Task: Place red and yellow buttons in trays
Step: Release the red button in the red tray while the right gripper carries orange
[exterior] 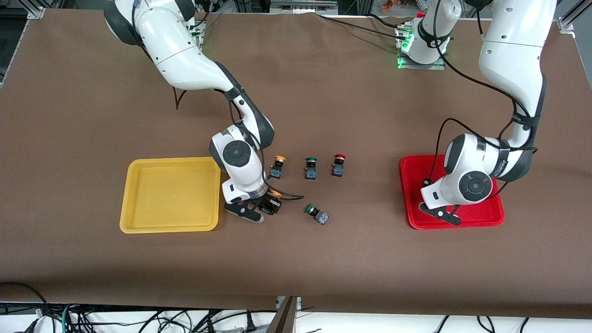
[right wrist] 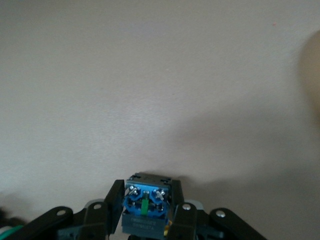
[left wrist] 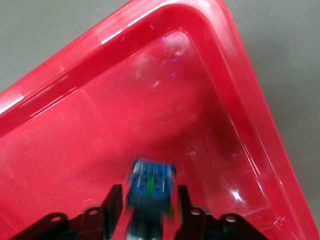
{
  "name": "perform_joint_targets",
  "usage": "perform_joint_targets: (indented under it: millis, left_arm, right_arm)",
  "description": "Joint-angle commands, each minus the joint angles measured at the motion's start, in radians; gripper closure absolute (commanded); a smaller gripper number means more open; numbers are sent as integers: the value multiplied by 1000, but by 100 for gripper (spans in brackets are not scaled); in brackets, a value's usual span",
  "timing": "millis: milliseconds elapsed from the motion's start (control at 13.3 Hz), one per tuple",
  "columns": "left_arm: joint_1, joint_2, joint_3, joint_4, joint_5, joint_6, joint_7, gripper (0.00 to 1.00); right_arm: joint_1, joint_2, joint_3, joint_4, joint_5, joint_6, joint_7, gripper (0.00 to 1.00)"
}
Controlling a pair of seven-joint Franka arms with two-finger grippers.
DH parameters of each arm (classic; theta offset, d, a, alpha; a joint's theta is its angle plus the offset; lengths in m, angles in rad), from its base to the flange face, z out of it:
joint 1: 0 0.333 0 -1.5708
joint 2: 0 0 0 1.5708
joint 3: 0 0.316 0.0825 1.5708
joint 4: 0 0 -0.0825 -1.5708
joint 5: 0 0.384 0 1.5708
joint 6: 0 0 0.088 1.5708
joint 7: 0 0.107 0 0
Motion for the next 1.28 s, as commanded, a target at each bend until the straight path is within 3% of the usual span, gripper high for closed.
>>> perform_joint_targets:
  millis: [0, 226, 527, 828, 1204]
  left_arm:
    - [-13, -62, -6, -14, 19, -47, -3, 0]
    - [-30, -151, -50, -11, 1, -162, -15, 0]
    - [-33, -182, -194, -2, -129, -205, -208, 0]
    - [-131, -129, -227, -8, -133, -69, -369, 0]
    - [-254, 0, -224, -17, -110, 147, -639, 0]
  right_arm:
    - [-43, -62, 3, 37, 1, -175, -130, 100]
    - [-146, -136, 9, 35, 64, -340, -401, 100]
    - [-256, -204, -26, -38, 69, -490, -707, 100]
    - [-280, -248, -163, -182, 80, -479, -905, 100]
    - [-327, -322, -168, -415, 83, -301, -916, 100]
